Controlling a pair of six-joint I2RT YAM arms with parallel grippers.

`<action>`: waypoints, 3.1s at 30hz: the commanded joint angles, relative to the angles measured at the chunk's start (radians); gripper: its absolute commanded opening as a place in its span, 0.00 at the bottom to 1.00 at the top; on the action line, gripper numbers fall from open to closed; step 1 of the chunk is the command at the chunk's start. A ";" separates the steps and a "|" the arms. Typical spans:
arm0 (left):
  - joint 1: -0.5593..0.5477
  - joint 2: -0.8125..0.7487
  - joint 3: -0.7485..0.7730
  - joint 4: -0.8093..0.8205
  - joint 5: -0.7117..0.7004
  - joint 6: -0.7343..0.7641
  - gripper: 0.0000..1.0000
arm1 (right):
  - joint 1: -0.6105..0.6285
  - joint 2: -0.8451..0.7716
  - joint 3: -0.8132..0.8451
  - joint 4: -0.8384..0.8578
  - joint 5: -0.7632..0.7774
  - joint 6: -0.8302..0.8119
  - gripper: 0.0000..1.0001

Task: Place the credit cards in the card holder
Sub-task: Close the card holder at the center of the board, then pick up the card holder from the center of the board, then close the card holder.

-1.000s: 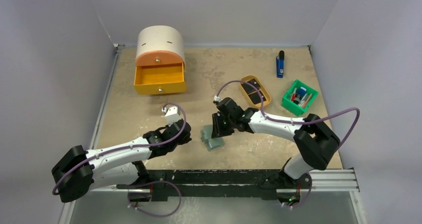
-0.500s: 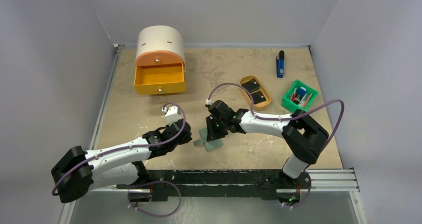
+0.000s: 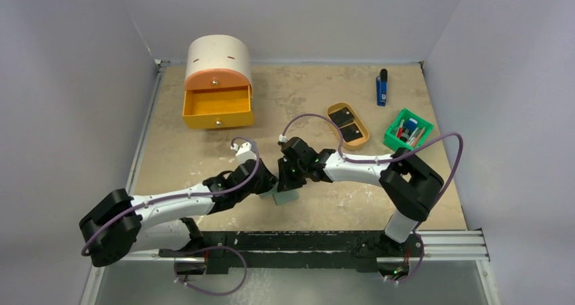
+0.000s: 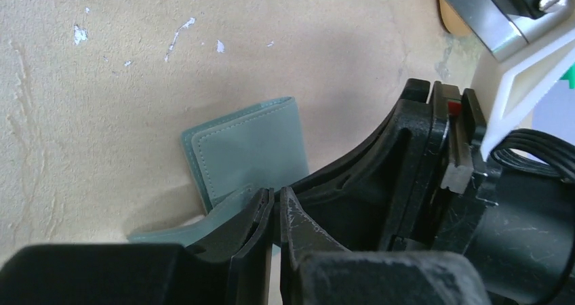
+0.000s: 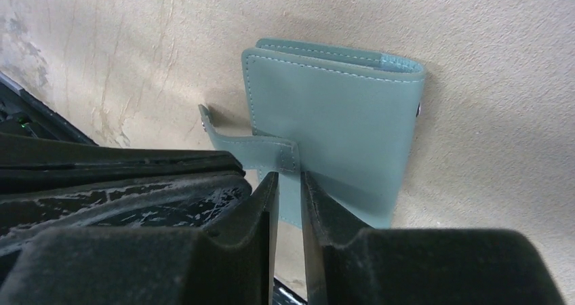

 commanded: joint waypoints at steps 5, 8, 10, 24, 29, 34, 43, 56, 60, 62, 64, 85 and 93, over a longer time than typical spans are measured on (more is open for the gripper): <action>0.002 0.063 0.002 0.062 -0.017 -0.038 0.05 | 0.007 0.025 -0.016 0.012 0.022 0.024 0.21; 0.006 0.094 -0.009 0.037 -0.035 -0.053 0.04 | 0.008 0.010 -0.020 0.017 0.016 0.030 0.22; 0.012 0.118 -0.019 0.037 -0.036 -0.061 0.04 | 0.009 -0.004 -0.022 0.018 0.014 0.035 0.24; 0.037 0.174 -0.057 0.022 -0.051 -0.060 0.03 | -0.003 -0.239 -0.098 -0.023 0.004 0.116 0.55; 0.037 0.186 -0.072 0.041 -0.049 -0.064 0.03 | -0.061 -0.320 -0.198 0.056 -0.031 0.185 0.65; 0.037 0.197 -0.092 0.060 -0.046 -0.066 0.02 | -0.156 -0.307 -0.301 0.222 -0.178 0.231 0.66; 0.037 0.188 -0.112 0.071 -0.047 -0.067 0.02 | -0.163 -0.163 -0.302 0.391 -0.270 0.251 0.64; 0.037 0.180 -0.138 0.090 -0.044 -0.081 0.02 | -0.162 -0.020 -0.358 0.634 -0.360 0.315 0.48; 0.037 0.180 -0.140 0.090 -0.042 -0.082 0.02 | -0.162 -0.022 -0.355 0.668 -0.347 0.309 0.38; 0.036 0.180 -0.140 0.090 -0.042 -0.084 0.02 | -0.162 -0.033 -0.355 0.670 -0.344 0.304 0.29; 0.037 0.177 -0.140 0.089 -0.042 -0.085 0.02 | -0.161 -0.049 -0.355 0.666 -0.342 0.293 0.16; 0.044 -0.349 0.683 -0.595 -0.468 0.151 0.44 | 0.020 -0.461 0.504 -0.366 0.694 -0.717 0.00; 0.045 -0.302 0.852 -0.399 -0.312 0.276 0.52 | 0.118 -0.575 0.191 0.430 0.977 -1.720 0.00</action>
